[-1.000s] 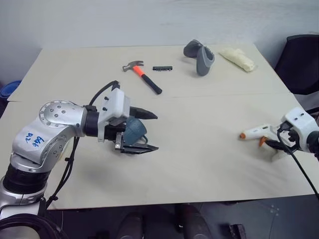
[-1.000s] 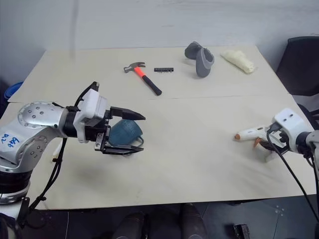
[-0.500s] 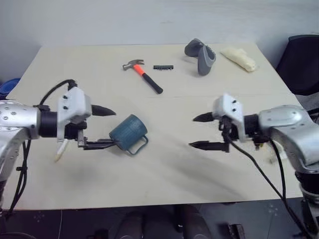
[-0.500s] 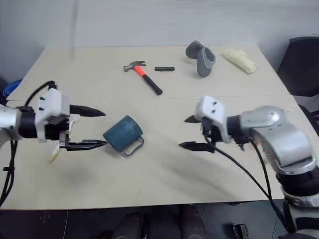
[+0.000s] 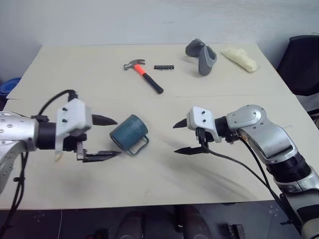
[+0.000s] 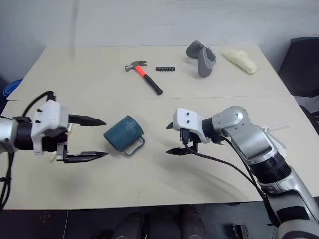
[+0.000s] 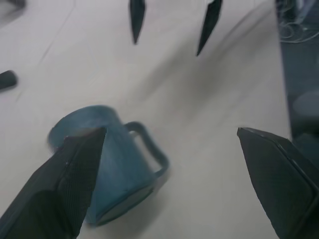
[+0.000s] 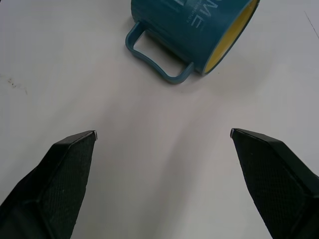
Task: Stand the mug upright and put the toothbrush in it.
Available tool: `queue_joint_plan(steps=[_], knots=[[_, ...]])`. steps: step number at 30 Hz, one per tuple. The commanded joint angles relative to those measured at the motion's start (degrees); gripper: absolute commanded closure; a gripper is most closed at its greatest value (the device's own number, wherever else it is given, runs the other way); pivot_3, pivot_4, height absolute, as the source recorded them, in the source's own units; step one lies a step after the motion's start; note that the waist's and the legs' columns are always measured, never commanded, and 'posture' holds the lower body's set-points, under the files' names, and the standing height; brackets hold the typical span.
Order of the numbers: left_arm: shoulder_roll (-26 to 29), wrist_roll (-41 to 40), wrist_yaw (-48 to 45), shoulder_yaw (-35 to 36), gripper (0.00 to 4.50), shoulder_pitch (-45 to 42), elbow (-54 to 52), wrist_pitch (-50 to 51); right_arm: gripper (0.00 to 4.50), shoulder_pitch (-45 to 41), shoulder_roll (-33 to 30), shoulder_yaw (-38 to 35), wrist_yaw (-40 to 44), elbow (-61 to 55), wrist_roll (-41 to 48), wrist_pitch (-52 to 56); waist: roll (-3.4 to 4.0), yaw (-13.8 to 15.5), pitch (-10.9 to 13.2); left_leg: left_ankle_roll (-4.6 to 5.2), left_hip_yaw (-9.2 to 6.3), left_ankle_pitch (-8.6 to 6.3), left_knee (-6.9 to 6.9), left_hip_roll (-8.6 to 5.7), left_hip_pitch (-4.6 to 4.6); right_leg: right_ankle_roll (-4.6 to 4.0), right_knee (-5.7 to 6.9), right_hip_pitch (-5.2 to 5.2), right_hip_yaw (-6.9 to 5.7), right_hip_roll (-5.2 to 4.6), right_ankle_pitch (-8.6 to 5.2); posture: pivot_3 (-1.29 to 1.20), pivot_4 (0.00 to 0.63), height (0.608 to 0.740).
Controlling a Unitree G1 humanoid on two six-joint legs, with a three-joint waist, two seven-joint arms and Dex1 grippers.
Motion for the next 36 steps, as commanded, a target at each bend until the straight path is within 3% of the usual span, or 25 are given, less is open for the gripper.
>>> queue_joint_plan(steps=[1, 7, 14, 23, 36], knots=[[-0.2, -4.9, 3.7, -2.9, 0.00, -3.4, -3.1, 6.7, 0.01, 0.6, -2.0, -3.6, 0.0, -2.3, 1.0, 0.9, 0.00, 0.1, 0.0, -0.01, -0.01, 0.01, 0.01, 0.00, 0.01, -0.01, 0.04, 0.00, 0.00, 0.00, 0.00, 0.00, 0.150, 0.740], [2.1, 0.3, 7.9, -12.4, 0.00, -5.2, -2.0, 13.1, 0.01, 6.5, -9.0, -12.2, 0.7, -7.9, 5.6, 5.3, 0.00, 0.3, 0.0, -0.01, -0.03, 0.00, 0.01, -0.05, 0.00, -0.02, -0.01, 0.01, -0.01, 0.01, -0.01, 0.00, 0.150, 0.740], [1.9, 10.4, 9.5, -21.2, 0.00, -6.1, 0.8, 9.8, 0.01, 11.7, -11.8, -21.7, -4.7, -13.5, 10.3, 12.1, -0.01, 0.2, 0.0, 0.00, 0.03, 0.00, 0.01, -0.02, 0.08, -0.09, -0.11, 0.02, 0.05, 0.04, -0.05, 0.00, 0.150, 0.740], [-0.8, 20.6, 11.9, -26.7, 0.00, -7.2, 4.6, 6.3, 0.01, 14.9, -12.0, -23.7, -8.6, -18.2, 13.2, 15.2, -0.01, 0.3, 0.0, 0.00, 0.02, 0.01, 0.01, -0.03, 0.03, -0.08, -0.07, 0.02, 0.04, 0.04, -0.04, 0.00, 0.150, 0.740], [-4.5, 28.1, 13.3, -27.4, 0.00, -10.1, 10.0, 4.3, 0.01, 15.5, -13.3, -22.4, -8.1, -18.2, 14.3, 13.2, -0.03, 0.3, 0.0, 0.01, 0.01, 0.01, 0.01, -0.03, 0.04, -0.07, -0.12, 0.02, 0.03, 0.04, -0.04, 0.00, 0.150, 0.740]])
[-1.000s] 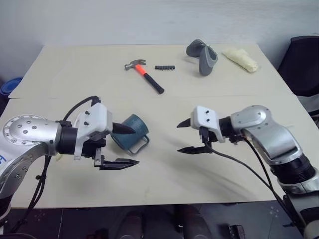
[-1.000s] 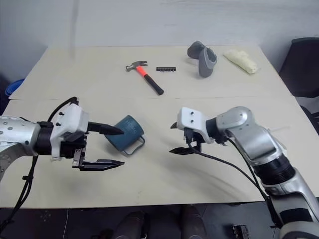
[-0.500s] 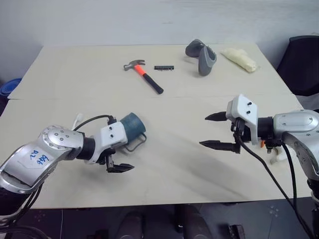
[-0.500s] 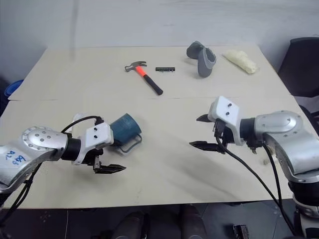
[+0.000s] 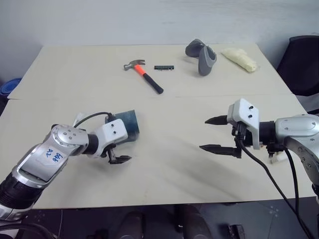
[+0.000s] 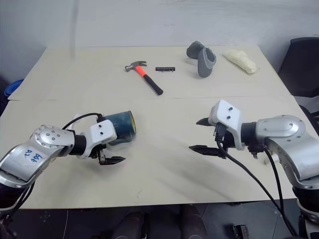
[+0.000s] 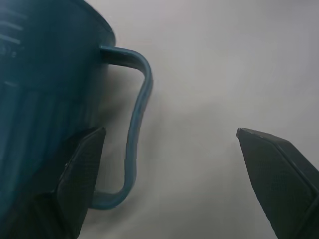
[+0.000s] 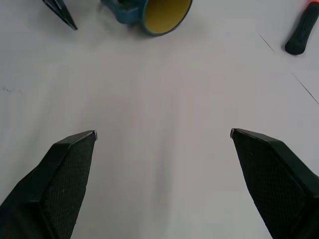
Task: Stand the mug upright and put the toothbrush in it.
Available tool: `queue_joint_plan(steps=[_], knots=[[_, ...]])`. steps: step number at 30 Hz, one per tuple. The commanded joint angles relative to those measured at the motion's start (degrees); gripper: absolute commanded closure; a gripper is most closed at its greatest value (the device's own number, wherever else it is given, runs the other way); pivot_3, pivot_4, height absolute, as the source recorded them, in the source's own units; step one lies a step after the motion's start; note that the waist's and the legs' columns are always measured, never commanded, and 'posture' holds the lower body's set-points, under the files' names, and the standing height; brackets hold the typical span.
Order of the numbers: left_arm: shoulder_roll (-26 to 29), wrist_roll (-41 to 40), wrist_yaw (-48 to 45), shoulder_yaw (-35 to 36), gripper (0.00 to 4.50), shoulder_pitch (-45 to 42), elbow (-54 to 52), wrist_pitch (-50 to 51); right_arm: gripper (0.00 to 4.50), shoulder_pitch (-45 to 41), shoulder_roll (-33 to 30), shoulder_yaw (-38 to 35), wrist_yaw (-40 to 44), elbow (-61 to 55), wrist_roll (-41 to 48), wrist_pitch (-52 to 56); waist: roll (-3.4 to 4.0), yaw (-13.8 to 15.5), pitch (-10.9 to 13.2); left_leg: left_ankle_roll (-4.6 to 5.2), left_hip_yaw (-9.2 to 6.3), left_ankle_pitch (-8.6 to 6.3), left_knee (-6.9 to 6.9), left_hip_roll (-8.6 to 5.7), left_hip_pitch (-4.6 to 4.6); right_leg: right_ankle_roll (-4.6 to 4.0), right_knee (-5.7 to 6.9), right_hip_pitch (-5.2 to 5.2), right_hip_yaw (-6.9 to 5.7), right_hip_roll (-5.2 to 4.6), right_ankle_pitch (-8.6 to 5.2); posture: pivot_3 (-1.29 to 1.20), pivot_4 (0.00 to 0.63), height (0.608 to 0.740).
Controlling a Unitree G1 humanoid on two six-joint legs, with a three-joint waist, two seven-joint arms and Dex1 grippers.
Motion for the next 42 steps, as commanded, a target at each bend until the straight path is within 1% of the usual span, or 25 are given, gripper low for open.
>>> queue_joint_plan(steps=[1, 4, 8, 11, 13, 17, 21, 27, 28, 32, 33, 39, 40, 42], knots=[[-0.3, 2.0, -0.1, 0.8, 0.00, -1.4, -0.4, -1.7, 0.01, -0.1, -0.7, -0.2, -0.3, -1.6, 0.3, -1.6, 0.00, 0.0, 0.0, 0.00, 0.00, 0.00, 0.00, 0.00, 0.00, 0.00, 0.01, 0.00, 0.00, 0.00, 0.00, 0.00, 0.150, 0.740], [-0.4, 2.8, -0.2, 1.4, 0.00, -1.5, -0.7, -2.0, 0.01, 0.3, -0.7, -0.1, -0.5, -1.8, 0.3, -1.9, 0.00, 0.0, 0.0, 0.00, -0.01, 0.00, 0.00, 0.00, -0.02, 0.01, 0.10, 0.00, 0.00, 0.00, 0.01, 0.00, 0.150, 0.740], [2.3, 8.2, -0.1, -0.3, 0.00, -0.2, 0.9, -6.6, 0.01, 1.2, -0.5, -0.3, -0.6, -2.3, 0.8, -2.0, 0.00, 0.0, 0.0, 0.00, -0.01, 0.00, 0.00, 0.00, -0.04, 0.02, 0.09, 0.00, 0.00, -0.01, 0.01, 0.00, 0.150, 0.740], [1.6, 10.3, -0.9, -1.4, 0.00, -0.1, 3.1, -8.8, 0.01, 1.8, -0.8, -0.2, 0.0, -2.5, 1.1, -2.2, 0.00, 0.0, 0.0, 0.01, 0.00, 0.00, 0.00, 0.00, -0.01, 0.02, 0.09, 0.00, 0.00, -0.01, 0.01, 0.00, 0.150, 0.740], [0.0, 11.9, -1.5, -3.0, 0.00, -1.2, 5.4, -10.6, 0.01, 2.1, -1.1, -0.2, 0.5, -2.6, 1.2, -2.4, 0.00, 0.1, 0.0, 0.01, 0.01, 0.00, 0.00, 0.00, -0.01, 0.02, 0.09, 0.00, 0.00, -0.01, 0.01, 0.00, 0.150, 0.740], [-0.9, 16.6, -2.1, -5.4, 0.00, -2.7, 9.3, -14.8, 0.01, 2.1, -1.2, -0.2, 1.3, -2.6, 1.6, -2.8, -0.03, 0.2, 0.0, 0.01, 0.01, 0.00, 0.02, -0.02, -0.01, 0.03, 0.10, 0.03, -0.03, -0.02, 0.02, 0.00, 0.150, 0.740], [-1.8, 17.5, -3.3, -4.9, 0.86, -3.0, 10.6, -15.7, 0.00, 1.8, -1.0, 0.0, 1.0, -2.4, 1.4, -3.0, -0.03, 0.2, 0.0, 0.02, 0.01, 0.01, 0.02, -0.02, 0.01, 0.03, 0.11, 0.04, -0.01, -0.02, 0.02, 0.00, 0.150, 0.740], [-2.5, 18.1, -4.5, -3.7, 2.70, -3.0, 11.1, -15.2, 0.00, 2.5, -0.8, -0.2, 0.5, -3.0, 1.7, -2.8, -0.03, 0.1, 0.0, 0.02, 0.00, 0.01, 0.02, -0.01, 0.01, 0.03, 0.18, 0.04, -0.01, -0.02, 0.02, 0.00, 0.150, 0.740], [-2.6, 18.2, -4.7, -3.6, 2.91, -3.0, 11.2, -15.2, 0.00, 2.6, -0.8, -0.2, 0.5, -3.0, 1.7, -2.9, -0.03, 0.1, 0.0, 0.02, 0.00, 0.01, 0.02, -0.01, 0.01, 0.03, 0.18, 0.04, -0.01, -0.02, 0.02, 0.00, 0.150, 0.740], [-2.9, 18.4, -5.3, -2.7, 4.01, -3.5, 11.5, -15.2, 0.00, 2.5, -0.7, 0.0, 0.3, -2.8, 1.5, -3.2, -0.03, 0.1, 0.0, 0.03, -0.01, 0.01, 0.02, -0.01, -0.01, 0.04, 0.17, 0.04, -0.02, -0.02, 0.02, 0.00, 0.150, 0.740], [-2.9, 18.3, -5.4, -2.5, 4.42, -3.6, 11.4, -15.2, 0.00, 2.5, -0.6, 0.0, 0.3, -2.8, 1.5, -3.2, -0.03, 0.1, 0.0, 0.02, -0.01, 0.01, 0.02, -0.01, -0.01, 0.04, 0.17, 0.04, -0.02, -0.02, 0.02, 0.00, 0.150, 0.740], [-4.3, 16.5, -6.3, 0.0, 4.47, -3.9, 10.8, -12.7, 0.00, 2.4, -1.0, -0.5, 0.9, -2.6, 2.1, -3.3, -0.03, 0.1, 0.0, 0.03, 0.00, 0.01, 0.02, 0.00, 0.00, 0.04, 0.18, 0.03, -0.01, -0.02, 0.02, 0.00, 0.150, 0.740], [-5.5, 15.5, -6.1, 1.0, 4.47, -4.2, 10.6, -11.4, 0.00, 2.3, -1.0, -0.8, 1.1, -2.6, 2.5, -3.2, -0.03, 0.1, 0.0, 0.02, 0.00, 0.01, 0.02, 0.00, 0.00, 0.04, 0.17, 0.03, -0.01, -0.02, 0.02, 0.00, 0.150, 0.740], [-10.8, 9.1, -6.1, 5.5, 4.47, -5.2, 9.4, -7.8, 0.00, 1.9, -0.5, -1.6, 1.0, -2.4, 3.6, -2.8, -0.03, 0.1, 0.0, 0.03, 0.00, 0.01, 0.02, 0.00, -0.01, 0.05, 0.16, 0.03, -0.01, -0.02, 0.03, 0.00, 0.150, 0.740]])
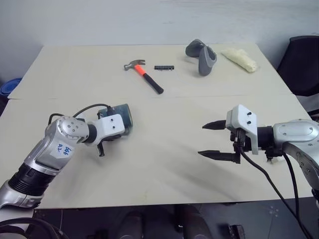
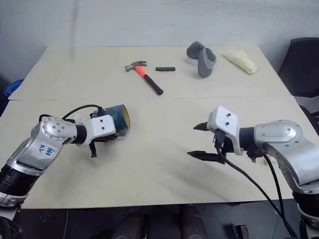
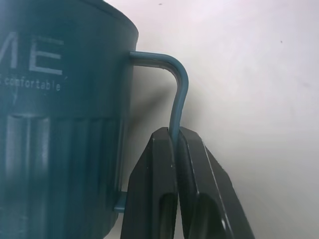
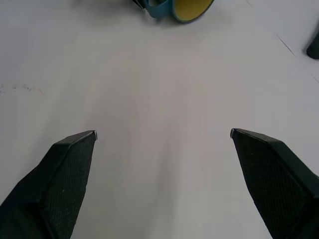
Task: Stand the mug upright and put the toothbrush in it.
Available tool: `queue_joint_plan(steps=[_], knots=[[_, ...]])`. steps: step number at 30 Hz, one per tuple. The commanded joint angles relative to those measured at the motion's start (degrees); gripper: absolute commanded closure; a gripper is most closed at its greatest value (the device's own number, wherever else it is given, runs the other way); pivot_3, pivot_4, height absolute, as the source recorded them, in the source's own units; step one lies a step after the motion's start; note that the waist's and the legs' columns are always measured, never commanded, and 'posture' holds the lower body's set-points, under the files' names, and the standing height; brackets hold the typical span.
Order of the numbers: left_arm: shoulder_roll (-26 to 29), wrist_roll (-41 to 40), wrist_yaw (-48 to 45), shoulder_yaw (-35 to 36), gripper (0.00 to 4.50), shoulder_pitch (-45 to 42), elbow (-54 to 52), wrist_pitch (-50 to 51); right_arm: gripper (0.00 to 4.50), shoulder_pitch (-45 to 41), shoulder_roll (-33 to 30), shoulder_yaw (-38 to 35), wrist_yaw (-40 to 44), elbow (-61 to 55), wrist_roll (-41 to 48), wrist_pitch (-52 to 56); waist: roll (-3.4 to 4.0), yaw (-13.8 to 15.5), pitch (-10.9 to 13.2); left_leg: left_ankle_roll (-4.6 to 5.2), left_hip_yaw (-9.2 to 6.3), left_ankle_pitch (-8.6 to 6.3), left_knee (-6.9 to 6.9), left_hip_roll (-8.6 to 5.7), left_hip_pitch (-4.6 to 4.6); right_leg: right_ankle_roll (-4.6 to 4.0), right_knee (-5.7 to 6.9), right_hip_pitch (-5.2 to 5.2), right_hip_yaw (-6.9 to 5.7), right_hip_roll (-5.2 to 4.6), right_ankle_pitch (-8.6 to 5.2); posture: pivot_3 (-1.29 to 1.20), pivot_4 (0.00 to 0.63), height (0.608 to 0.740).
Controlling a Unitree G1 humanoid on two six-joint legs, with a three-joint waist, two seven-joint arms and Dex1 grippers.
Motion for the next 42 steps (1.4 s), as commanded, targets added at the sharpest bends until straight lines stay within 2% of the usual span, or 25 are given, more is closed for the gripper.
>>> queue_joint_plan(steps=[1, 4, 8, 12, 16, 21, 30, 35, 42], knots=[[-8.5, -11.2, 0.2, 9.0, 4.47, -2.4, -3.5, 4.9, 0.00, -1.3, -0.1, -2.4, 0.1, -0.9, 2.8, -0.2, -0.01, 0.2, 0.0, 0.00, 0.01, 0.00, 0.01, 0.00, 0.00, 0.01, 0.01, 0.00, 0.01, -0.01, 0.01, 0.00, 0.150, 0.740], [-18.4, -21.8, 1.8, 17.6, 4.47, -3.8, -5.7, 6.3, 0.00, -3.8, 1.9, -5.6, -2.2, 1.0, 8.1, 3.9, -0.04, 0.7, 0.0, 0.01, -0.07, 0.00, 0.16, -0.01, -0.12, 0.07, 0.00, 0.01, -0.07, -0.04, 0.04, 0.00, 0.150, 0.740], [-27.5, -29.9, 6.5, 22.2, 4.47, -3.4, -7.0, 9.0, 0.00, -6.4, 3.7, -8.8, -4.8, 2.6, 13.6, 7.9, -0.04, 0.7, 0.0, 0.00, -0.06, 0.00, 0.17, 0.00, -0.06, 0.09, 0.02, 0.01, -0.01, -0.06, 0.06, 0.00, 0.150, 0.740], [-34.5, -32.0, 8.4, 21.0, 4.47, 0.4, -6.9, 4.0, 0.00, -6.9, 2.3, -9.3, -3.7, 2.4, 16.5, 8.8, -0.02, 0.7, 0.0, 0.00, -0.03, 0.00, 0.14, 0.00, 0.00, 0.07, 0.03, 0.03, 0.03, -0.05, 0.05, 0.00, 0.150, 0.740], [-40.4, -30.5, 11.9, 21.0, 4.47, 3.7, -0.5, -2.6, 0.00, -7.1, 1.2, -8.4, -3.8, 3.2, 16.2, 8.6, -0.02, 1.0, 0.0, 0.00, 0.01, 0.00, 0.16, -0.04, 0.02, 0.07, -0.07, 0.04, 0.05, -0.07, 0.06, 0.00, 0.150, 0.740], [-43.4, -27.9, 12.4, 19.4, 4.47, 6.9, 6.4, -11.3, 0.00, -7.8, 0.4, -7.9, -3.7, 4.2, 16.2, 8.9, -0.02, 1.3, 0.0, 0.00, 0.04, 0.00, 0.16, -0.05, 0.02, 0.07, -0.18, 0.04, 0.06, -0.06, 0.07, 0.00, 0.150, 0.740], [-41.1, -26.8, 11.8, 16.8, 4.47, 13.8, 6.0, -15.0, 0.00, -8.7, -0.1, -6.2, -3.2, 6.1, 15.0, 8.0, -0.01, 1.3, 0.0, 0.00, 0.03, 0.00, 0.16, -0.02, 0.01, 0.07, -0.27, 0.04, 0.05, -0.06, 0.07, 0.00, 0.150, 0.740], [-39.7, -27.3, 12.6, 16.6, 3.31, 16.2, 3.5, -14.2, 0.00, -9.1, 0.1, -5.5, -3.2, 6.5, 14.9, 7.7, 0.00, 1.3, 0.0, 0.00, 0.03, 0.00, 0.16, -0.02, 0.03, 0.06, -0.25, 0.04, 0.06, -0.06, 0.08, 0.00, 0.150, 0.740], [-36.7, -27.5, 13.1, 16.4, 1.27, 19.8, -1.3, -13.2, 0.00, -10.0, 0.5, -4.1, -2.7, 7.6, 13.7, 6.7, 0.00, 1.3, 0.0, 0.00, 0.02, 0.00, 0.15, -0.01, 0.01, 0.06, -0.30, 0.04, 0.05, -0.07, 0.08, 0.00, 0.150, 0.740]])
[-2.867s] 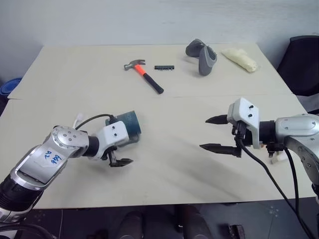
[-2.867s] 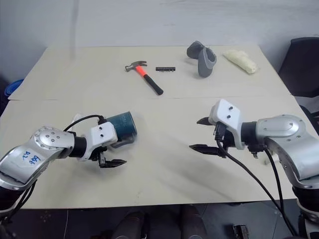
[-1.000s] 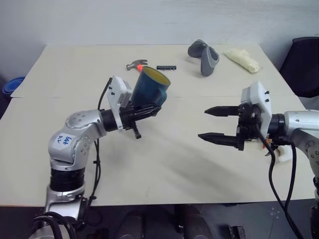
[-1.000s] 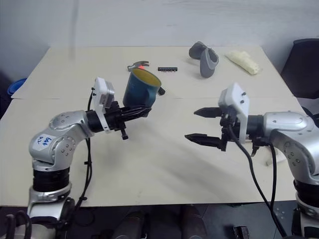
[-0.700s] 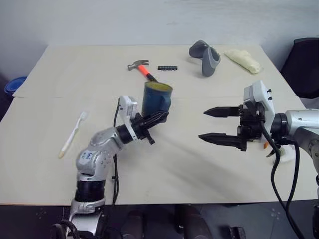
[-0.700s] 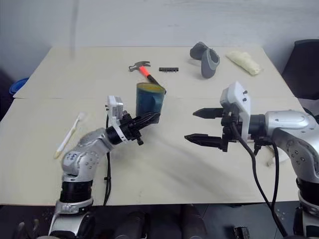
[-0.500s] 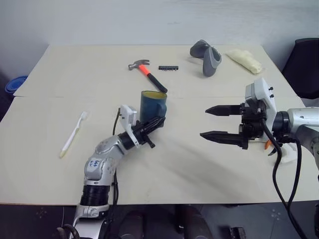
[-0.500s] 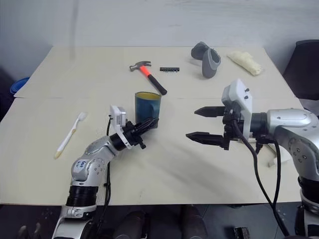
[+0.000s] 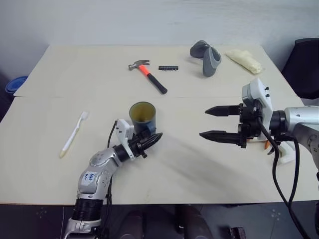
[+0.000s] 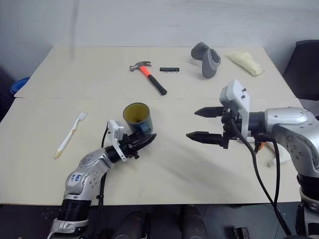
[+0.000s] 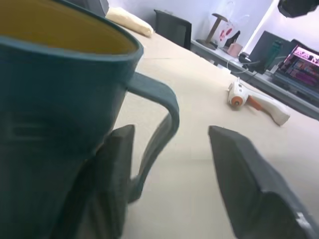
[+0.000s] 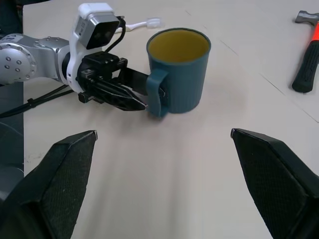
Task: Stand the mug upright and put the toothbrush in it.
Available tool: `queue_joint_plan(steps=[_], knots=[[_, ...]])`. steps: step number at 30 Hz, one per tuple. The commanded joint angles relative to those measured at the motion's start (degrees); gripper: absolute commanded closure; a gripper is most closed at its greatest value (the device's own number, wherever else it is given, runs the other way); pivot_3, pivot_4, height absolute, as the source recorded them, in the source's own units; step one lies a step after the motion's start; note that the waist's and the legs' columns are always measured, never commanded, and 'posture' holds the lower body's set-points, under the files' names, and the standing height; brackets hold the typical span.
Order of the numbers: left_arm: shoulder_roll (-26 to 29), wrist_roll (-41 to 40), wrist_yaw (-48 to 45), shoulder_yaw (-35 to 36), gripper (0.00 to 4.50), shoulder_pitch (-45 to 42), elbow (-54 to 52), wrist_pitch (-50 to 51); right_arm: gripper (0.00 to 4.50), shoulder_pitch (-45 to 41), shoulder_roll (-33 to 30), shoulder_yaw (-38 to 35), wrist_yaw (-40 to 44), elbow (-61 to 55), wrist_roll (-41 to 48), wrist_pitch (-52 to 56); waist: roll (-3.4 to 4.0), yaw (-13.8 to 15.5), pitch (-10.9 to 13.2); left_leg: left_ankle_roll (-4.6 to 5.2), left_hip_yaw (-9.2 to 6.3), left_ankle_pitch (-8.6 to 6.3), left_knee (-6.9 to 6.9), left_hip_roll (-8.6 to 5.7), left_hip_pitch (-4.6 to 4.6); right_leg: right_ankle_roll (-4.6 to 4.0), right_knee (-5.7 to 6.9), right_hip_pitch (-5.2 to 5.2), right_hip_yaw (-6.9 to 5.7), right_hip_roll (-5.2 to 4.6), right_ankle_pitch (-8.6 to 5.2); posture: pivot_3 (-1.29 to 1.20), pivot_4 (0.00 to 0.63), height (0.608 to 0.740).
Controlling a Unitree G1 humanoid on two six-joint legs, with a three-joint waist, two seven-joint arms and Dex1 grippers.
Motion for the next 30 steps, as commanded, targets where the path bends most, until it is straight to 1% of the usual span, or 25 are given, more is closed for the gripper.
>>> queue_joint_plan(steps=[1, 3, 4, 6, 8, 11, 13, 15, 17, 19, 22, 24, 25, 28, 30], knots=[[2.2, -0.8, 0.2, -0.2, 0.95, 1.8, -5.0, 1.0, 0.00, -1.3, -0.3, 0.4, 0.9, 0.3, -0.5, -1.5, 0.00, 0.0, 0.0, 0.00, -0.01, 0.00, 0.00, 0.01, -0.01, 0.00, -0.01, 0.00, -0.01, 0.01, 0.00, 0.00, 0.150, 0.740], [3.7, -0.6, 0.4, -0.3, 0.35, 2.9, -7.1, 1.9, 0.00, -1.3, -0.3, 1.1, 1.2, 0.6, -1.0, -2.1, 0.00, -0.1, 0.0, 0.00, -0.01, 0.00, 0.00, 0.02, 0.00, -0.01, -0.01, 0.00, -0.01, 0.01, 0.00, 0.00, 0.150, 0.740], [5.3, -0.1, 0.5, -0.2, 0.08, 3.8, -8.8, 2.4, 0.00, -1.4, -0.3, 1.8, 1.5, 1.0, -1.7, -2.7, 0.00, -0.1, 0.0, 0.00, -0.01, 0.00, -0.01, 0.02, 0.00, -0.01, -0.01, 0.00, -0.01, 0.01, 0.00, 0.00, 0.150, 0.740], [9.1, 0.6, 0.5, 0.8, 0.03, 5.9, -12.6, 3.7, 0.00, -1.5, -0.3, 3.2, 2.0, 1.5, -3.3, -4.1, 0.00, -0.3, 0.0, 0.00, -0.01, 0.00, -0.02, 0.03, 0.00, -0.02, -0.02, 0.00, 0.00, 0.01, 0.00, 0.00, 0.150, 0.740], [14.1, -0.6, 0.8, 4.6, 0.03, 8.8, -16.7, 6.9, 0.00, -1.3, -0.5, 4.8, 2.7, 1.6, -5.3, -6.1, 0.01, -0.5, 0.0, -0.01, -0.01, -0.01, -0.07, 0.07, 0.02, -0.05, -0.04, 0.00, -0.01, 0.02, -0.02, 0.00, 0.150, 0.740], [21.5, -6.6, -0.8, 15.2, 0.03, 14.5, -21.4, 12.9, 0.00, -0.7, -0.3, 5.8, 3.5, 1.5, -6.7, -7.9, 0.01, -1.2, 0.0, -0.02, -0.04, -0.01, -0.12, 0.18, 0.01, -0.12, -0.04, -0.04, -0.04, 0.04, -0.06, 0.00, 0.150, 0.740], [25.2, -11.3, -2.5, 23.7, 0.03, 17.5, -20.1, 16.3, 0.00, -0.5, 0.5, 5.6, 3.6, 1.6, -6.3, -7.9, 0.01, -1.4, 0.0, -0.03, -0.05, -0.02, -0.15, 0.47, 0.02, -0.16, -0.05, -0.05, -0.08, 0.05, -0.08, 0.00, 0.150, 0.740], [29.0, -13.5, -4.5, 30.6, 0.03, 18.9, -15.8, 18.2, 0.00, -0.4, 1.4, 5.8, 3.6, 1.7, -6.4, -8.2, 0.01, -1.4, 0.0, -0.03, -0.05, -0.02, -0.15, 0.50, 0.02, -0.19, -0.04, -0.05, -0.11, 0.06, -0.10, 0.00, 0.150, 0.740], [34.1, -9.7, -4.7, 33.2, 0.03, 17.1, -8.2, 16.3, 0.00, -0.6, 2.4, 6.6, 3.9, 1.6, -6.5, -8.5, 0.01, -1.4, 0.0, -0.03, -0.05, -0.02, -0.15, 0.50, 0.04, -0.23, -0.06, -0.04, -0.16, 0.06, -0.10, 0.00, 0.150, 0.740], [38.5, -6.9, -3.0, 31.8, 0.03, 12.9, -1.5, 17.1, 0.00, -1.1, 3.2, 7.3, 4.3, 1.9, -6.7, -8.9, 0.01, -1.1, 0.0, -0.03, -0.09, -0.02, -0.15, 0.37, 0.03, -0.46, -0.06, -0.02, -0.27, 0.08, -0.21, 0.00, 0.150, 0.740], [43.4, -2.6, -1.2, 25.2, 0.03, 5.8, 6.4, 19.5, 0.00, -2.7, 4.4, 8.4, 4.7, 2.6, -7.2, -9.5, 0.00, -0.9, 0.0, -0.04, -0.17, -0.02, -0.15, 0.14, -0.03, -0.48, -0.09, 0.02, -0.41, 0.04, -0.19, 0.00, 0.150, 0.740], [45.3, 1.6, 1.8, 19.1, 0.03, -0.9, 12.6, 22.6, 0.00, -3.7, 5.3, 9.2, 4.8, 2.3, -7.6, -9.8, 0.01, -0.9, 0.0, -0.04, -0.21, -0.02, -0.16, 0.08, -0.03, -0.30, -0.08, 0.01, -0.39, -0.05, -0.08, 0.00, 0.150, 0.740], [46.3, 3.8, 1.8, 16.1, 0.03, -3.8, 15.9, 22.6, 0.00, -4.0, 5.7, 9.5, 4.9, 1.8, -7.3, -9.6, 0.01, -1.0, 0.0, -0.05, -0.20, -0.02, -0.17, 0.07, -0.05, -0.20, -0.11, 0.00, -0.38, -0.05, -0.03, 0.00, 0.150, 0.740], [48.2, 8.9, -0.2, 9.0, 0.03, -11.1, 24.0, 20.0, 0.00, -4.4, 6.5, 9.6, 4.7, 0.1, -6.3, -9.0, -0.01, -1.4, 0.0, -0.06, -0.21, -0.03, -0.23, 0.09, -0.12, -0.16, 0.04, -0.02, -0.42, -0.01, -0.01, 0.00, 0.150, 0.740], [47.7, 10.0, -1.8, 6.1, 0.03, -16.5, 28.4, 20.1, 0.00, -4.1, 6.7, 9.4, 4.2, -0.9, -6.0, -8.5, -0.03, -1.6, 0.0, -0.06, -0.11, -0.05, -0.26, 0.13, -0.17, -0.17, 0.00, -0.11, -0.42, 0.00, -0.01, 0.00, 0.150, 0.740]])
